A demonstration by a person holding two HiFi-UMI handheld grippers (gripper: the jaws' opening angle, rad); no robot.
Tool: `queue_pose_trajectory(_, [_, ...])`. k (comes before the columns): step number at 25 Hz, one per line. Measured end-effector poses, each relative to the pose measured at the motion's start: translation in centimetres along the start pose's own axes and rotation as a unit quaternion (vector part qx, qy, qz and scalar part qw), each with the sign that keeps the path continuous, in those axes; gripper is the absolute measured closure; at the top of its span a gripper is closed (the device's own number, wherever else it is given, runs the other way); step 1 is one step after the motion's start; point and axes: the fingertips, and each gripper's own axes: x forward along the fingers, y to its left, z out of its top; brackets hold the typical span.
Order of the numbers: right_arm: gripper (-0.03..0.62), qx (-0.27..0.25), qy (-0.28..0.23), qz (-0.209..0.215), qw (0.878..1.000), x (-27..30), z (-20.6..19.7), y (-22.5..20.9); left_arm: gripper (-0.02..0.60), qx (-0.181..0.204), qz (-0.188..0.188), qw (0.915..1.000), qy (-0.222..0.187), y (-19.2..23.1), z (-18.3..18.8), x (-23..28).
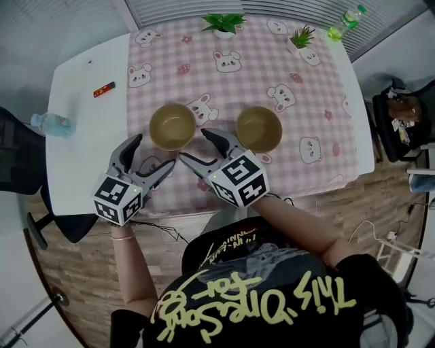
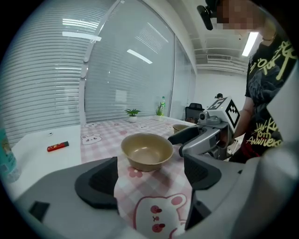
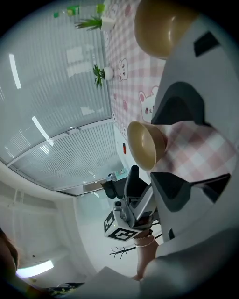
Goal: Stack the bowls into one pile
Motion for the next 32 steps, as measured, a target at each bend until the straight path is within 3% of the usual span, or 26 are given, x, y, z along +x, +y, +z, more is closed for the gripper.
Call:
queue_pose_trajectory(6, [0.287, -0.016, 0.022, -0.016, 1.000, 1.3, 0.0, -0.2, 0.141, 0.029, -0.005, 0.9992, 0.028, 0.9, -0.4, 1.5])
queue_pose_trajectory(16, [0.289, -0.037, 0.019, -0.011, 0.999, 1.7, 0.5, -0.4, 0.164, 0.033, -0.040, 0.9979, 0.039, 1.0, -0.2, 2.2])
queue_pose_trajectory(19, [0.306, -0.040, 0.017, -0.008, 0.999, 1.7, 0.5, -0.3, 0.209, 0.035, -0.052, 0.9974, 0.038, 0.6, -0.2, 2.2])
queue_pose_trajectory(32, [0.307, -0.031, -0.022, 0.019, 0.999, 0.2, 2.4, 1.1, 0.215, 0.037, -0.036, 0.9986, 0.007, -0.5, 1.9, 0.2])
